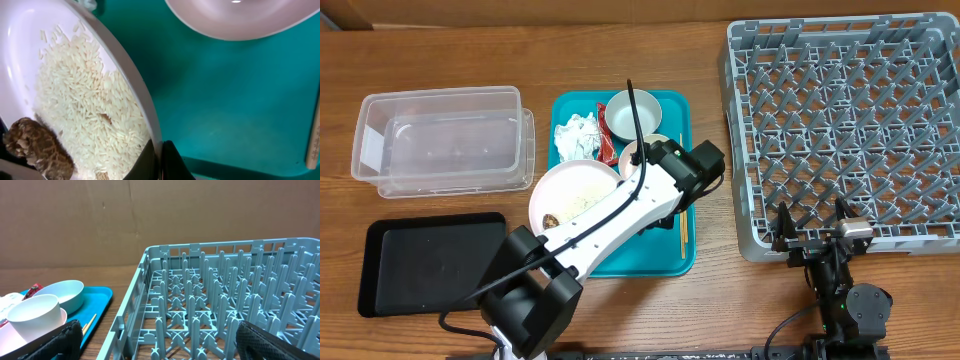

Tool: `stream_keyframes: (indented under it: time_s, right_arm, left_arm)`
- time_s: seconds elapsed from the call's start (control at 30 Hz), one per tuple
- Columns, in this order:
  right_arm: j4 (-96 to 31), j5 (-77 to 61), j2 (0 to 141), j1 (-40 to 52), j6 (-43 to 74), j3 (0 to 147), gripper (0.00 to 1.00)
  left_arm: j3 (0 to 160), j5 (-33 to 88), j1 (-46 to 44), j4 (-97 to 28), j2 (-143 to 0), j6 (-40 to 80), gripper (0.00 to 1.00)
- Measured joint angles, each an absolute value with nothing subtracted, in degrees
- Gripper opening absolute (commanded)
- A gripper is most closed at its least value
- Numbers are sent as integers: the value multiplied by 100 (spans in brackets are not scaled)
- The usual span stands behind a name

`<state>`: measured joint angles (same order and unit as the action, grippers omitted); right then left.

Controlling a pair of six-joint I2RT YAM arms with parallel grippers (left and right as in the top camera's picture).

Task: Sort waste into correct bins and load items into the dishwasher
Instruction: 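Lift the white plate with the left gripper toward the black tray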

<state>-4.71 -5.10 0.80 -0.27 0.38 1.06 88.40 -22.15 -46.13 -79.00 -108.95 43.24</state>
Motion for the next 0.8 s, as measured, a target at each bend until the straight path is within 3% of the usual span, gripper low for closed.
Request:
stream_keyframes:
  time_s: [0.3, 0.8]
  right_arm:
    - [-469, -508, 80, -27, 38, 106, 100]
    - [-467, -510, 80, -27, 38, 106, 100]
  left_arm:
    - [9181, -2239, -4047, -8611, -10895, 4539, 4]
    - [9201, -2255, -2235, -8864, -10667, 4685, 4]
